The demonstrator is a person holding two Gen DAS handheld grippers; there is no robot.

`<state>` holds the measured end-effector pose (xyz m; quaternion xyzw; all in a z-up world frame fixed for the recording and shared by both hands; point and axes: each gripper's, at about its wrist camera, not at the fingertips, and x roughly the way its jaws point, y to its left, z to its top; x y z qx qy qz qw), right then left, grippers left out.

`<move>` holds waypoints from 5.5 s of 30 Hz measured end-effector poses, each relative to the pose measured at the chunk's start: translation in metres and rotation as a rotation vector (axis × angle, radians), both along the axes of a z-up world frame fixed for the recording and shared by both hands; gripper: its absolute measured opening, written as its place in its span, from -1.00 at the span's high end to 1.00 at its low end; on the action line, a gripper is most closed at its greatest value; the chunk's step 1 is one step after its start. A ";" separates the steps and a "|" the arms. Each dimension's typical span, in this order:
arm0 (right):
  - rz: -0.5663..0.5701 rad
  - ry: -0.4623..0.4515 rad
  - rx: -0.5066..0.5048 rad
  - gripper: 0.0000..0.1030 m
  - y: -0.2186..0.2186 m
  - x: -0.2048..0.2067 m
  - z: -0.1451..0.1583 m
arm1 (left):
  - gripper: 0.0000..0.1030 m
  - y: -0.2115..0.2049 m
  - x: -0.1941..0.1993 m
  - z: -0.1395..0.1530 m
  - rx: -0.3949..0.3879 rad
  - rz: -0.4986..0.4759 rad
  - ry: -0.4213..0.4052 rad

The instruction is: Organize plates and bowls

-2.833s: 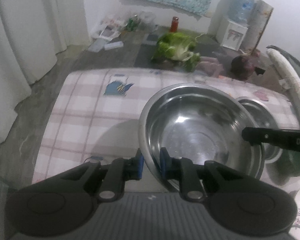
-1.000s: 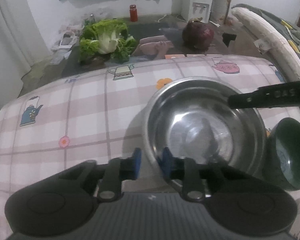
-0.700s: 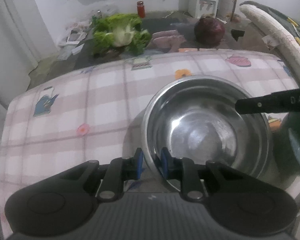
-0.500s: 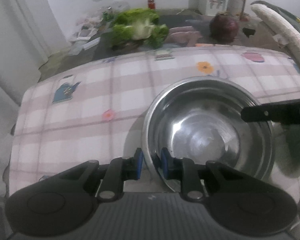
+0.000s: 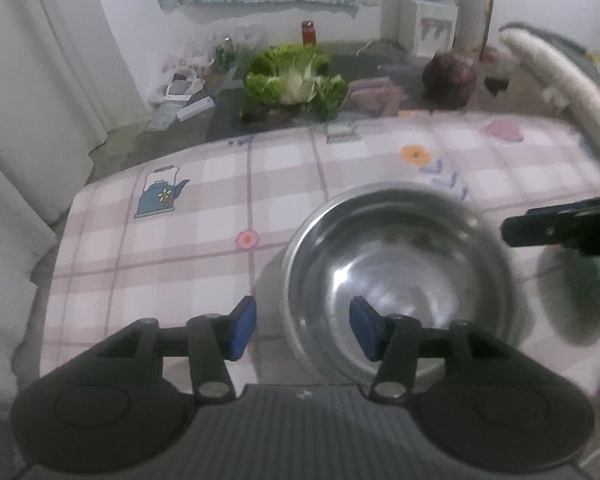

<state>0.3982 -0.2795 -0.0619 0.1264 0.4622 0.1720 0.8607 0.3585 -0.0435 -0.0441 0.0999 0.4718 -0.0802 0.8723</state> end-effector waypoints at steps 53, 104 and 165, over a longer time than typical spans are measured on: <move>-0.277 0.029 0.137 0.48 -0.187 -0.084 -0.028 | 0.55 -0.201 -0.012 -0.032 -0.130 -0.225 0.205; -0.295 0.120 0.171 0.62 -0.180 -0.077 -0.052 | 0.55 -0.195 -0.011 -0.045 -0.186 -0.200 0.290; -0.084 0.080 0.093 0.60 0.006 -0.012 0.010 | 0.55 -0.015 0.009 0.008 -0.264 0.018 0.152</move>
